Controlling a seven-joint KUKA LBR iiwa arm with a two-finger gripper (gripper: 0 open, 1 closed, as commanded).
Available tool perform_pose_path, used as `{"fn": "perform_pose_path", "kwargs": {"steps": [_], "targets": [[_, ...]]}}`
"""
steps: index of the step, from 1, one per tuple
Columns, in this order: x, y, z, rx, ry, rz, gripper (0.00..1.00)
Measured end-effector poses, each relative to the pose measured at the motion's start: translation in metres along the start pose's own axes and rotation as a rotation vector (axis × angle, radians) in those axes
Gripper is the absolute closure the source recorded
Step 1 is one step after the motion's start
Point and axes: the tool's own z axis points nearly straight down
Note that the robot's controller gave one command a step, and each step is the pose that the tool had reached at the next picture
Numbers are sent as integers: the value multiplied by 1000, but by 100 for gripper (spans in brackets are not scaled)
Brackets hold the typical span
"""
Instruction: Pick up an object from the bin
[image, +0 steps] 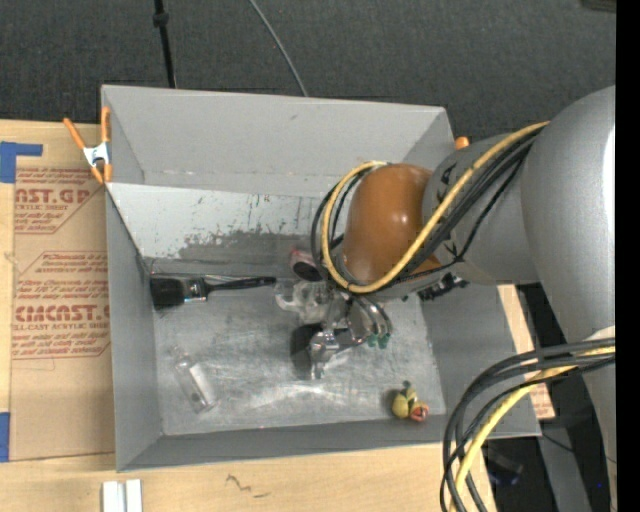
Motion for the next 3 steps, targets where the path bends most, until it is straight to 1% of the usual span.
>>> {"fn": "perform_pose_path", "kwargs": {"steps": [1,2,3], "targets": [[0,0,0,0,0,0,100],[0,1,-3,-3,-8,1,100],[5,16,-131,0,-4,65,100]]}}
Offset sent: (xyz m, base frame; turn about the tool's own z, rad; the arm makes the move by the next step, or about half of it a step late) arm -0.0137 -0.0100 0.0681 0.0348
